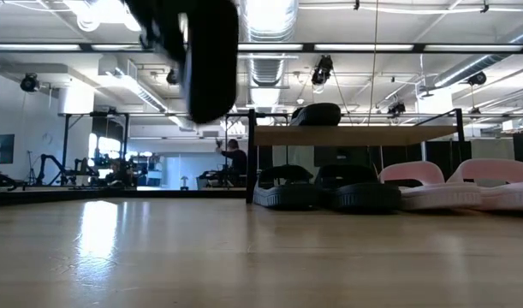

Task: Pick and place slides into the shelf
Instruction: Put the black slide on the shelf

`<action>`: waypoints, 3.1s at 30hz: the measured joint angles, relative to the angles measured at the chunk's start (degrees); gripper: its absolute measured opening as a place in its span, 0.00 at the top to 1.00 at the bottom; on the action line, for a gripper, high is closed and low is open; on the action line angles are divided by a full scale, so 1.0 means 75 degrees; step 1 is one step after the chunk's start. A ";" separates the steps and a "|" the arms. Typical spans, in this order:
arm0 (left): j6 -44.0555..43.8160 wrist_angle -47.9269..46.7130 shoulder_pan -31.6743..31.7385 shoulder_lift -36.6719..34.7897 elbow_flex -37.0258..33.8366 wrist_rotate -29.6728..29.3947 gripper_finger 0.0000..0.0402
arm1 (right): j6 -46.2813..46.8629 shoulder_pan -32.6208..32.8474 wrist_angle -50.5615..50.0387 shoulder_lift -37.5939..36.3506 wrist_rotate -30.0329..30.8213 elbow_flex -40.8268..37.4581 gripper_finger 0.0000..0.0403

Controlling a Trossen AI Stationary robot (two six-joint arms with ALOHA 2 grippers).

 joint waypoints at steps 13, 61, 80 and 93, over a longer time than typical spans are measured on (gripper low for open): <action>0.3838 0.1814 -0.2238 0.0289 -0.0185 -0.2682 1.00 | -0.1438 -0.1434 0.0810 0.0117 -0.2693 -0.0511 0.52; 0.3136 0.3534 -0.3795 0.2947 0.2666 -0.1813 1.00 | -0.5991 -0.2462 0.1398 0.1856 -0.3909 -0.0597 0.52; 0.2229 0.3505 -0.3918 0.2927 0.2652 -0.1578 0.81 | -0.5817 -0.2614 0.1168 0.1856 -0.3574 -0.0814 0.96; 0.1130 0.1390 -0.4493 0.2810 0.2643 -0.2696 0.71 | -0.4634 -0.2650 0.0042 0.1828 -0.3300 -0.0814 0.97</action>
